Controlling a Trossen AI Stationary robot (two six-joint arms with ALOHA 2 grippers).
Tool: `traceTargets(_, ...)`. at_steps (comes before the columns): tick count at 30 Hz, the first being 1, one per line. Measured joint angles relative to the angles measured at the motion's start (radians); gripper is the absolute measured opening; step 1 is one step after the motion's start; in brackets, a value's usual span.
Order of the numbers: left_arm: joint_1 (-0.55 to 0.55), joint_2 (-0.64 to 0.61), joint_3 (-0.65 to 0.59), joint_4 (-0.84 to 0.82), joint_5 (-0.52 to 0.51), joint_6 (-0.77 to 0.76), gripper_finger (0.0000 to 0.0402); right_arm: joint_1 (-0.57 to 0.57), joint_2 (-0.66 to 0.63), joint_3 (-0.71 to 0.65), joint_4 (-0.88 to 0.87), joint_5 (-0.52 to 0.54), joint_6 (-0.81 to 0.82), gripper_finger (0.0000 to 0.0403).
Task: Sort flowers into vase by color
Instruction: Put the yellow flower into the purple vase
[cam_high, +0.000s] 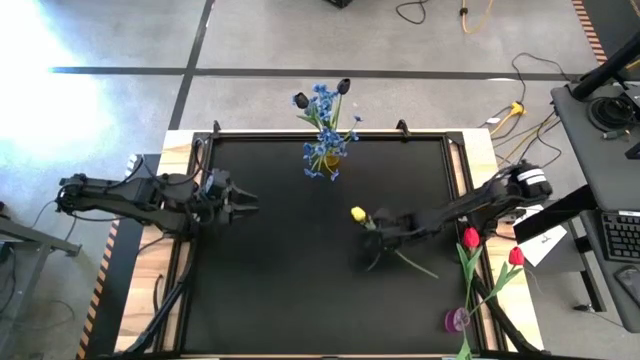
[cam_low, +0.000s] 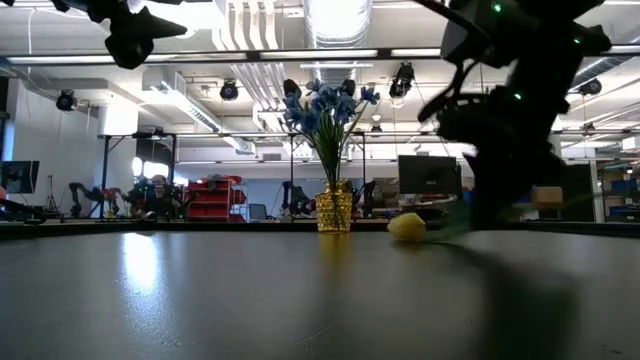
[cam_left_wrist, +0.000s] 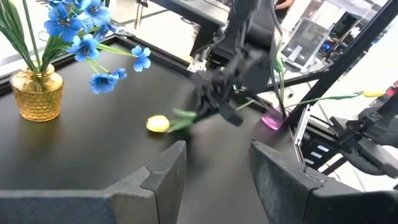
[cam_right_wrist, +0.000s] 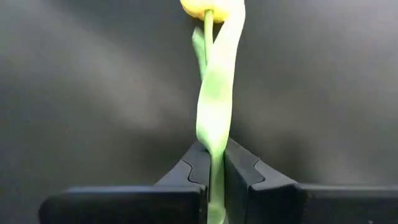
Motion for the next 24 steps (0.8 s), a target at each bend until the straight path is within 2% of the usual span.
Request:
traceTargets(3,0.0,-0.001,0.0,0.0,0.0,-0.002,0.0165,0.03,0.063,0.0,0.008,-0.08,0.009,0.0027)
traceTargets(6,0.0,0.005,0.0,0.018,-0.005,-0.003,0.0165,0.027,0.092,0.007,0.017,-0.159,0.003,0.0067)
traceTargets(10,0.0,0.039,0.0,0.05,-0.022,-0.003,0.0165,0.007,0.094,0.027,0.003,-0.192,-0.033,0.0122)
traceTargets(13,0.0,0.074,0.0,0.068,-0.023,-0.003,0.0165,-0.035,0.088,0.056,-0.017,-0.219,-0.092,0.0146)
traceTargets(17,0.0,0.129,0.0,0.121,-0.023,-0.004,0.0165,-0.108,0.091,0.085,-0.037,-0.22,-0.199,0.0149)
traceTargets(24,-0.011,0.175,-0.001,0.289,0.0,0.01,0.0165,-0.162,0.138,0.087,-0.031,-0.232,-0.32,0.0115)
